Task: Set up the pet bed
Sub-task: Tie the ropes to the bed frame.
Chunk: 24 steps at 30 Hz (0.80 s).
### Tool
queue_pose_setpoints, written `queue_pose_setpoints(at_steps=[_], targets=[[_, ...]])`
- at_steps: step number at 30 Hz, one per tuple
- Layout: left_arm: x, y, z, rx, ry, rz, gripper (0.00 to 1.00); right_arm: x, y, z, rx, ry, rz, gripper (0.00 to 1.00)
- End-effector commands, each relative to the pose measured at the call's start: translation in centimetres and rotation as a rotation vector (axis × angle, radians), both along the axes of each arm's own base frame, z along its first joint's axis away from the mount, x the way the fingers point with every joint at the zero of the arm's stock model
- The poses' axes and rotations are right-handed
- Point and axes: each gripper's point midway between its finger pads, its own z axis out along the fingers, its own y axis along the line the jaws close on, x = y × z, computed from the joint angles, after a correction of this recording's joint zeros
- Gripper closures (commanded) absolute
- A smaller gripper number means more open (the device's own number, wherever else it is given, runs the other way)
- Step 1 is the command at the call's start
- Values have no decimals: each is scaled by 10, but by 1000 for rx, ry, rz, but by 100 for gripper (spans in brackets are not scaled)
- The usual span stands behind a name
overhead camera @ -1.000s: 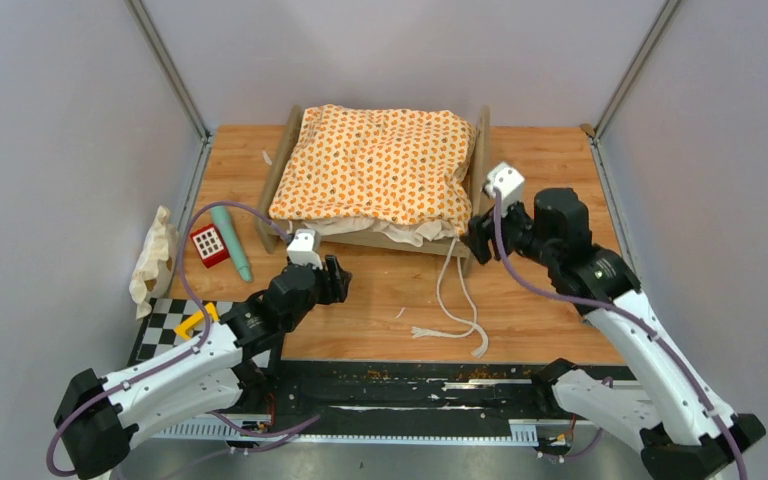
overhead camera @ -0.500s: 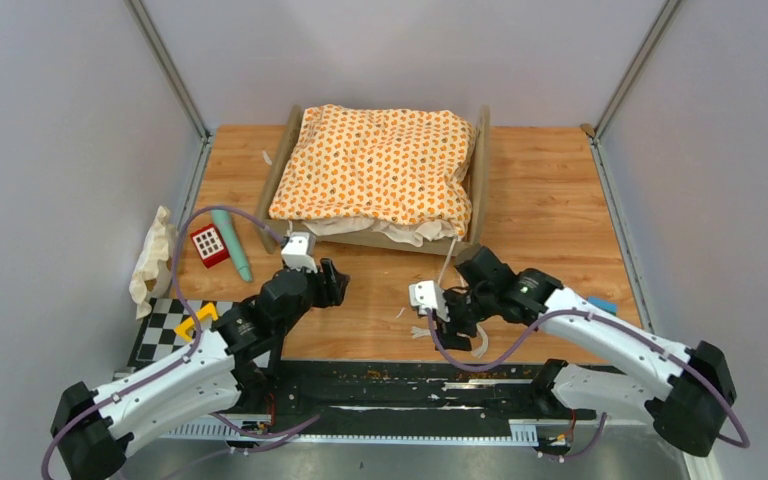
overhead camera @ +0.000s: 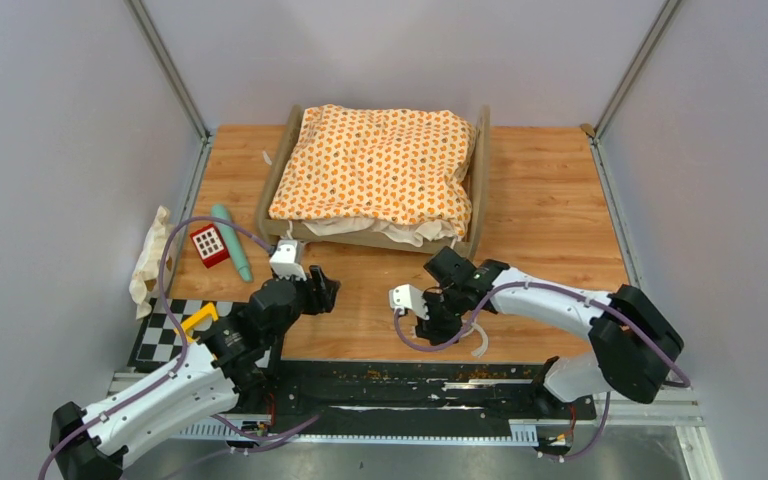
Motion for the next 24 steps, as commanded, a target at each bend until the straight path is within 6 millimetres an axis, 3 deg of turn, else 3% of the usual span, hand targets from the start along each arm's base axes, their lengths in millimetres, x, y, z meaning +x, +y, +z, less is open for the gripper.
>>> queue_pose_setpoints(at_steps=[1,9,20,22,24], targets=[[1,5,-1,1,3,30,34,13,8,-2,-13,-40,13,49],[2,6,0,3,0,34,34,22,-5,-25,-113,-57,-45,57],[1,7,-1,-1,5,38,34,11,-9,-45,-155,-53,-39,59],[1,7,-2,1,6,39,34,13,-14,-50,-180,-59,-47,64],[1,8,-2,-1,7,42,34,15,-17,-54,-201,-72,-57,75]])
